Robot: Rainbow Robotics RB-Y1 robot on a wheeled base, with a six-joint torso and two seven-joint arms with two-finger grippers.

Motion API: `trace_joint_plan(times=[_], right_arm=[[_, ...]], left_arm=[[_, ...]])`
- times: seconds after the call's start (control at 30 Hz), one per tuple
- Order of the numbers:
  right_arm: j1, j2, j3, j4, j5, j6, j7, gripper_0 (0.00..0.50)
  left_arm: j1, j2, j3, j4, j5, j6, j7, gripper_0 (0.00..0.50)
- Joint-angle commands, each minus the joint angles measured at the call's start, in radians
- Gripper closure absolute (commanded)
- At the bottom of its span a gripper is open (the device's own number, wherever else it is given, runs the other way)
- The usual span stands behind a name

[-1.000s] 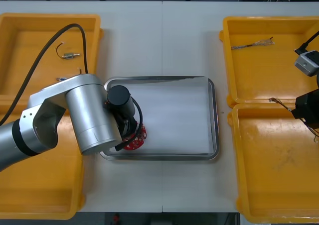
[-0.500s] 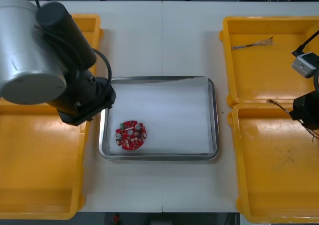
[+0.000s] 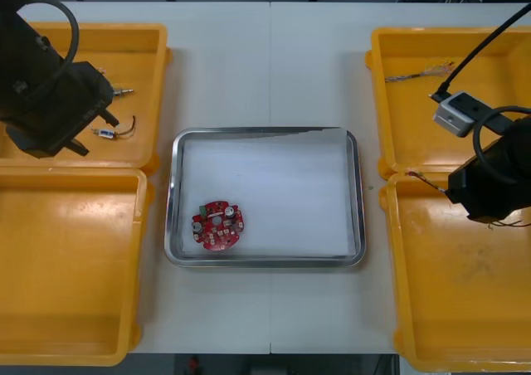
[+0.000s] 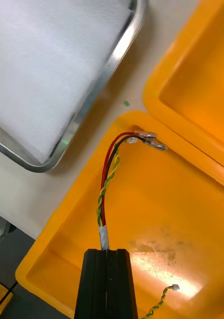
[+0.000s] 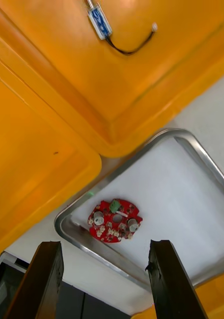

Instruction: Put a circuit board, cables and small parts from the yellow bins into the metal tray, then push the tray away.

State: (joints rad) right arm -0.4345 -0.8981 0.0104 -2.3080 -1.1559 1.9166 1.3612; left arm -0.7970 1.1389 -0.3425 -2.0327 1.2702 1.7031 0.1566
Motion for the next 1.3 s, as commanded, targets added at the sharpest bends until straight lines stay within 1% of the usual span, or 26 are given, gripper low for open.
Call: trace_joint_plan(times=[0.03, 0.1, 0.13, 0.27, 0.33, 0.4, 0.43, 0.5, 0.53, 0.57, 0.6, 0.67, 0.7, 0.73, 0.83, 0.97, 1.07, 1.13, 1.23, 1.3], right_arm=[[-0.127, -0.007, 0.125, -0.027, -0.008, 0.003, -0.034, 0.500], [-0.150, -0.005, 0.154, -0.028, -0.007, 0.003, -0.031, 0.500], [-0.181, -0.005, 0.197, -0.027, -0.004, 0.003, -0.028, 0.500], [-0.248, -0.002, 0.289, -0.021, 0.004, 0.002, -0.017, 0.500], [-0.277, 0.001, 0.339, -0.016, 0.012, -0.028, -0.005, 0.500], [-0.306, 0.011, 0.388, -0.007, 0.021, -0.059, 0.033, 0.500], [-0.331, 0.025, 0.433, 0.012, 0.031, -0.087, 0.084, 0.500], [-0.343, 0.031, 0.451, 0.022, 0.036, -0.100, 0.107, 0.500], [-0.366, 0.048, 0.482, 0.047, 0.038, -0.125, 0.154, 0.500], [-0.372, 0.054, 0.490, 0.056, 0.038, -0.133, 0.168, 0.500], [-0.392, 0.076, 0.517, 0.088, 0.038, -0.152, 0.220, 0.500], [-0.405, 0.087, 0.534, 0.108, 0.036, -0.168, 0.253, 0.500], [-0.428, 0.103, 0.566, 0.144, 0.036, -0.191, 0.305, 0.500], [-0.434, 0.108, 0.576, 0.154, 0.036, -0.200, 0.320, 0.500], [-0.475, 0.139, 0.639, 0.220, 0.047, -0.248, 0.411, 0.500], [-0.518, 0.177, 0.714, 0.295, 0.061, -0.307, 0.490, 0.500], [-0.535, 0.194, 0.752, 0.329, 0.077, -0.333, 0.515, 0.500], [-0.536, 0.206, 0.780, 0.352, 0.091, -0.360, 0.521, 0.500], [-0.536, 0.209, 0.841, 0.380, 0.113, -0.429, 0.523, 0.500], [-0.536, 0.209, 0.867, 0.387, 0.127, -0.456, 0.521, 0.500]], left_arm=[[-0.057, 0.068, 0.053, 0.078, -0.003, -0.013, 0.024, 0.000], [-0.065, 0.076, 0.051, 0.103, -0.005, -0.017, 0.023, 0.000], [-0.079, 0.090, 0.051, 0.146, -0.005, -0.023, 0.018, 0.000], [-0.100, 0.098, 0.051, 0.227, -0.014, -0.043, 0.011, 0.000], [-0.110, 0.096, 0.051, 0.264, -0.032, -0.057, 0.008, 0.000], [-0.113, 0.098, 0.051, 0.295, -0.049, -0.069, 0.003, 0.000], [-0.114, 0.096, 0.051, 0.322, -0.065, -0.082, 0.001, 0.000], [-0.116, 0.096, 0.051, 0.335, -0.075, -0.089, -0.002, 0.000], [-0.117, 0.093, 0.051, 0.361, -0.089, -0.112, -0.003, 0.000], [-0.117, 0.093, 0.051, 0.371, -0.092, -0.120, -0.003, 0.000], [-0.123, 0.087, 0.051, 0.404, -0.103, -0.138, -0.005, 0.000], [-0.128, 0.081, 0.050, 0.425, -0.117, -0.151, -0.008, 0.000], [-0.140, 0.067, 0.040, 0.454, -0.138, -0.168, -0.009, 0.000], [-0.146, 0.061, 0.034, 0.463, -0.146, -0.174, -0.009, 0.000], [-0.199, 0.036, -0.043, 0.513, -0.209, -0.209, -0.005, 0.000], [-0.246, 0.002, -0.116, 0.578, -0.238, -0.247, 0.001, 0.000], [-0.257, -0.019, -0.132, 0.612, -0.236, -0.267, 0.003, 0.000], [-0.263, -0.047, -0.133, 0.638, -0.246, -0.286, 0.005, 0.000], [-0.265, -0.097, -0.141, 0.686, -0.287, -0.339, 0.005, 0.000], [-0.268, -0.116, -0.156, 0.707, -0.315, -0.365, 0.006, 0.000]])
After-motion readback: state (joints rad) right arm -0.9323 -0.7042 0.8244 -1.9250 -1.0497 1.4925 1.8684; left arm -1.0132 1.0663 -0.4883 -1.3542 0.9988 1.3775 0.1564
